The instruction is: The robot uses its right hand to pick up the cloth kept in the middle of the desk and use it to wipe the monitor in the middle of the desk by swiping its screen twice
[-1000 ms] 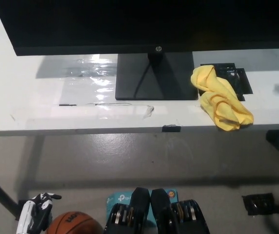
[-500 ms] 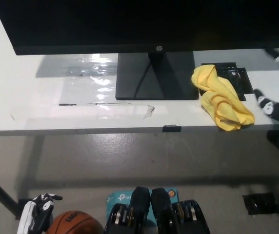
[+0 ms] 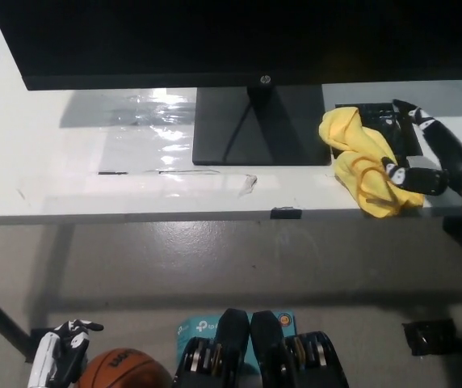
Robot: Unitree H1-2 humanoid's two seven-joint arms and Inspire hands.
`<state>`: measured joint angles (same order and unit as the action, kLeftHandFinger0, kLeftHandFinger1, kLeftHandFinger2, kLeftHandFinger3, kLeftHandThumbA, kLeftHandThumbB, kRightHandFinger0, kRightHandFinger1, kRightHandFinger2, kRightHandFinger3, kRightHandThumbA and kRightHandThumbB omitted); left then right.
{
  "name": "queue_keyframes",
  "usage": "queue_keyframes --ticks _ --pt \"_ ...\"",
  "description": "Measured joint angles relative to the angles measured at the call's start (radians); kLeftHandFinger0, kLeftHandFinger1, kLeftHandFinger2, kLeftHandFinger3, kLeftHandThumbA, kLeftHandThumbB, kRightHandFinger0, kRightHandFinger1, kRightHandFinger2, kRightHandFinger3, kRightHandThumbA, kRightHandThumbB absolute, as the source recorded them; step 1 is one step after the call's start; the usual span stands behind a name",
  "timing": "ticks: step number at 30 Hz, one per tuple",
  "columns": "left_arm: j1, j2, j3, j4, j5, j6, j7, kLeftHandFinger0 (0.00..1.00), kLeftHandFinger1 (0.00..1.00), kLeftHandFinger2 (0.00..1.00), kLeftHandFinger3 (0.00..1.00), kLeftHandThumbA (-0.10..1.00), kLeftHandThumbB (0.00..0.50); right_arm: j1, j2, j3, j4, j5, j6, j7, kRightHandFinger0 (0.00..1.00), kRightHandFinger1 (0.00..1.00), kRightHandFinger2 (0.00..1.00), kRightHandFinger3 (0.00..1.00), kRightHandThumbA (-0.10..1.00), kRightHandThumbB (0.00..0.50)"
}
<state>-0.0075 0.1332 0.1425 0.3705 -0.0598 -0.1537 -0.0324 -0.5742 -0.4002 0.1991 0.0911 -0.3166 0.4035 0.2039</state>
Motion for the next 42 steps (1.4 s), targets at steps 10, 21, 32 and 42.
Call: queue_keyframes --ticks 10,21,32,42 --pt "-0.007 0.005 -0.014 0.011 0.001 -0.007 0.0 0.0 0.0 0.0 0.0 0.61 0.5 0.0 0.048 0.006 0.007 -0.031 0.001 -0.001 1.0 1.0 1.0 1.0 0.56 0.422" --pt "-0.018 0.011 -0.018 0.02 0.002 -0.014 0.0 0.0 0.0 0.0 0.0 0.59 0.5 0.088 0.006 0.048 0.053 -0.085 0.004 0.001 1.0 1.0 1.0 1.0 0.42 0.363" --pt "-0.055 0.025 -0.021 0.023 0.004 -0.021 0.0 0.0 0.0 0.0 0.0 0.63 0.5 0.063 -0.002 0.054 0.15 -0.11 0.0 -0.003 1.0 1.0 1.0 1.0 0.45 0.3" --pt "-0.053 0.026 -0.033 0.027 0.012 -0.036 0.0 0.0 0.0 0.0 0.0 0.64 0.5 0.031 0.037 0.074 0.161 -0.139 0.003 -0.006 1.0 1.0 1.0 1.0 0.43 0.299"
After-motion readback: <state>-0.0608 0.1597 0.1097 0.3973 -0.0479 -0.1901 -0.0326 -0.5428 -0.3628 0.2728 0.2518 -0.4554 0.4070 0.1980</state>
